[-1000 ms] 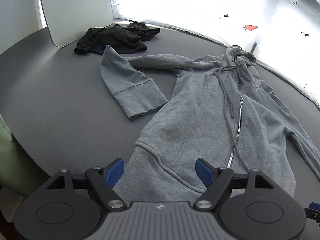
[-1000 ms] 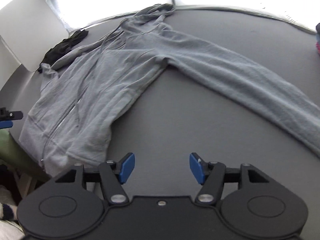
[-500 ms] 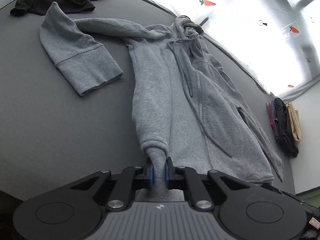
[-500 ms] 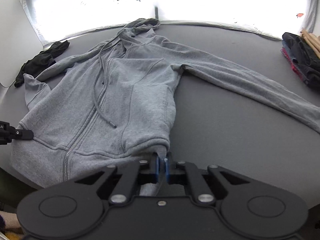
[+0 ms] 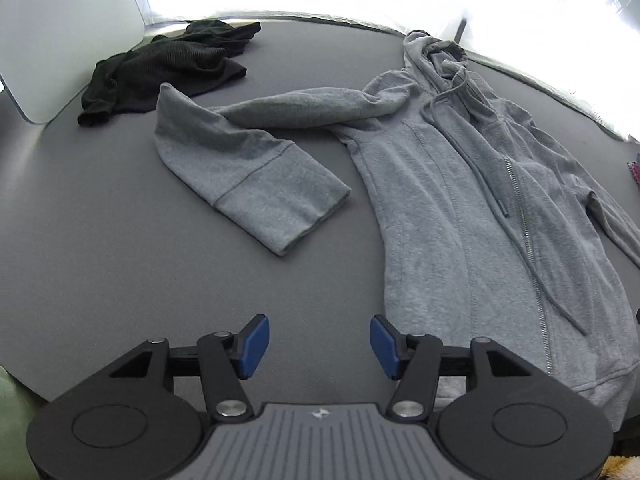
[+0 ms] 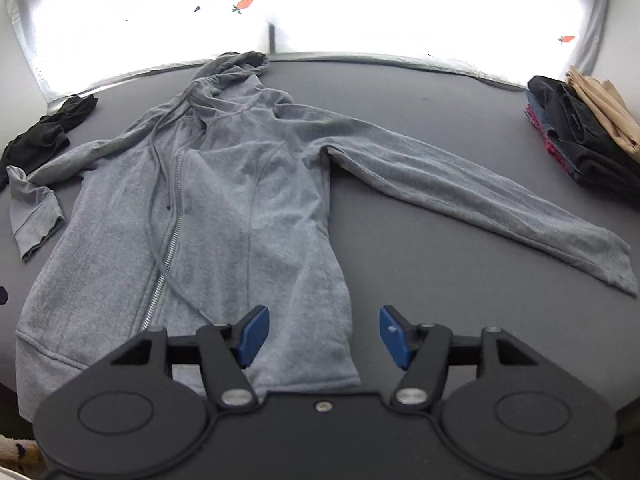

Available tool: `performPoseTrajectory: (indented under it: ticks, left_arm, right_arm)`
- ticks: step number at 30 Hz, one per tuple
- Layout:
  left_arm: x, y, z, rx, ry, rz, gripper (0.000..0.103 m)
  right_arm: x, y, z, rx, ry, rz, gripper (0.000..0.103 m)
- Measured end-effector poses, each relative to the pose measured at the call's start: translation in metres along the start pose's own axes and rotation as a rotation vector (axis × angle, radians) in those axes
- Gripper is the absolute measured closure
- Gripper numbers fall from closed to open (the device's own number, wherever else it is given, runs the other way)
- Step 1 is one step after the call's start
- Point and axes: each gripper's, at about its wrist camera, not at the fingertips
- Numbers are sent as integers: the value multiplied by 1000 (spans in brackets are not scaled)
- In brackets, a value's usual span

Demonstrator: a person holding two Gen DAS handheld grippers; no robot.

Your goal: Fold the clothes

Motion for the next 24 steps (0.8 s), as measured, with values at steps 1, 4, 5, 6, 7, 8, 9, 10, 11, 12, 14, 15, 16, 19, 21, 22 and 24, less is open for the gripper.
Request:
performPoseTrajectory:
  ticks: [1, 4, 5, 6, 7, 8, 9, 10, 11, 12, 14, 15, 16, 19, 21, 22, 24]
  left_arm:
    - [4, -4, 5, 29, -59, 34, 42]
    - [14, -18, 20, 111, -212, 130, 39]
    - [18, -23, 24, 114, -243, 140, 39]
    - [23, -28, 27, 100, -269, 139, 39]
    - [27, -33, 30, 87, -294, 138, 39]
    - [32, -38, 34, 74, -319, 136, 39]
    - [36, -41, 36, 54, -339, 135, 38]
    - [39, -43, 37, 29, -355, 134, 36]
    - [41, -48, 40, 10, -370, 133, 32]
    - [43, -55, 46, 3, -383, 131, 31]
    - [50, -71, 50, 3, -395, 124, 31]
    - [53, -79, 50, 5, -400, 127, 31]
    - [55, -86, 47, 7, -399, 130, 29]
    - [72, -90, 22, -87, -256, 90, 55]
    - [85, -87, 4, -105, -157, 66, 86]
    - [85, -85, -2, -123, -111, 55, 86]
    - [97, -70, -22, -185, 8, 46, 86]
  right_arm:
    - [9, -10, -7, 19, 38, 17, 22]
    - [33, -42, -26, 67, 130, 43, 22]
    - [40, -55, -31, 81, 144, 36, 21]
    - [45, -63, -33, 96, 134, 29, 21]
    - [48, -71, -34, 111, 121, 23, 21]
    - [51, -79, -35, 129, 99, 12, 21]
    - [52, -83, -35, 139, 81, 2, 21]
    - [53, -88, -36, 146, 64, -9, 21]
    - [51, -92, -39, 147, 55, -20, 20]
    - [48, -95, -41, 141, 55, -33, 20]
    - [44, -101, -47, 112, 55, -67, 20]
    - [41, -103, -50, 95, 52, -84, 19]
    - [39, -103, -51, 79, 35, -88, 15]
    - [36, -102, -53, 46, -8, -103, 12]
    - [36, -103, -53, 27, -38, -118, 7]
    - [35, -104, -53, 14, -57, -121, 4]
    - [34, -105, -53, -6, -86, -123, 2]
Point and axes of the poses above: each gripper's, at about its wrist camera, not at the fingertips, and y roughly against the way its jaws point, z to its right, x to its top, and after that the axes turned 15 degrees about y, right-handed
